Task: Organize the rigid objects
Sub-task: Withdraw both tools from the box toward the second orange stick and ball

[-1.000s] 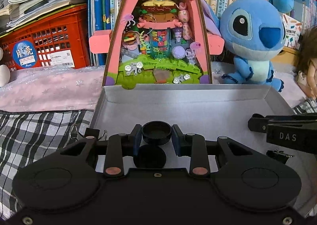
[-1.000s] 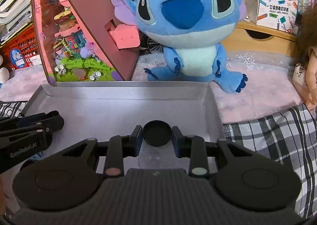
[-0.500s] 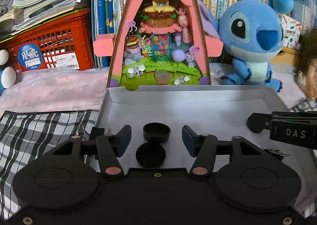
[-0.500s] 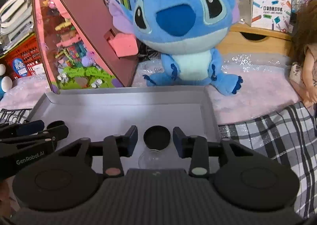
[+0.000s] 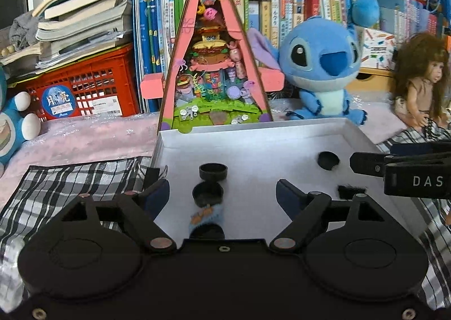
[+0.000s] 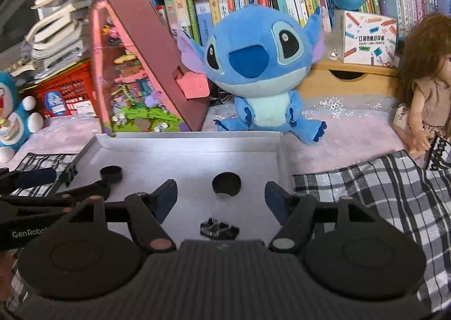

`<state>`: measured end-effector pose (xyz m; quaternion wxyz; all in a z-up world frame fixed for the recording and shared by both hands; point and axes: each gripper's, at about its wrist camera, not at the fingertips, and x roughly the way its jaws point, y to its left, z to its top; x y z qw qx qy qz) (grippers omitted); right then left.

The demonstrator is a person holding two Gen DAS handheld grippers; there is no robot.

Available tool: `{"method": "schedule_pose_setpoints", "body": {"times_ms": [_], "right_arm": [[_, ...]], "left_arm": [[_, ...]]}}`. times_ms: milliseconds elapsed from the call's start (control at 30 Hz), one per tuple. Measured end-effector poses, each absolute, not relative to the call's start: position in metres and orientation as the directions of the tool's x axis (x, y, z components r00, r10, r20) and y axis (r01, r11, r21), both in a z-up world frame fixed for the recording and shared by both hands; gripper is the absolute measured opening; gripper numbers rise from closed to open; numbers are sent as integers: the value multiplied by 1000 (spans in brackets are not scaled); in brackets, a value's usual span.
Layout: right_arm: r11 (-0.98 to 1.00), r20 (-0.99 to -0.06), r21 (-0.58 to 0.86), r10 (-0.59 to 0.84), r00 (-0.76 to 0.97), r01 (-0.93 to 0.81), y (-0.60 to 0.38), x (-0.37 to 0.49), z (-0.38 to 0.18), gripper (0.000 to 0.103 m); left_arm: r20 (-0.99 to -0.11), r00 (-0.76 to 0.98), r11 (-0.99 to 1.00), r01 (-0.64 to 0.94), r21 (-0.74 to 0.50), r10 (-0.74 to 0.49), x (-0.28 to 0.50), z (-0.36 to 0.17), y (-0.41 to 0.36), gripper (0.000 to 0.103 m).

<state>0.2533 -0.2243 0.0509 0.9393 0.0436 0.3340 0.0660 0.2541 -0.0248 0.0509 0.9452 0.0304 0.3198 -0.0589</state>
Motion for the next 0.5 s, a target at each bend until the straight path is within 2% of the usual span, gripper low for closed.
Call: {"method": "schedule_pose_setpoints", "body": {"times_ms": [333, 500], "right_arm": [[981, -572, 98, 194, 797, -169, -227, 198, 63, 87], [976, -552, 86, 216, 805, -203, -228, 167, 63, 88]], "left_arm": [[-572, 806, 980, 197, 11, -155, 187, 58, -27, 85], [-575, 793, 975, 222, -34, -200, 153, 52, -25, 86]]}}
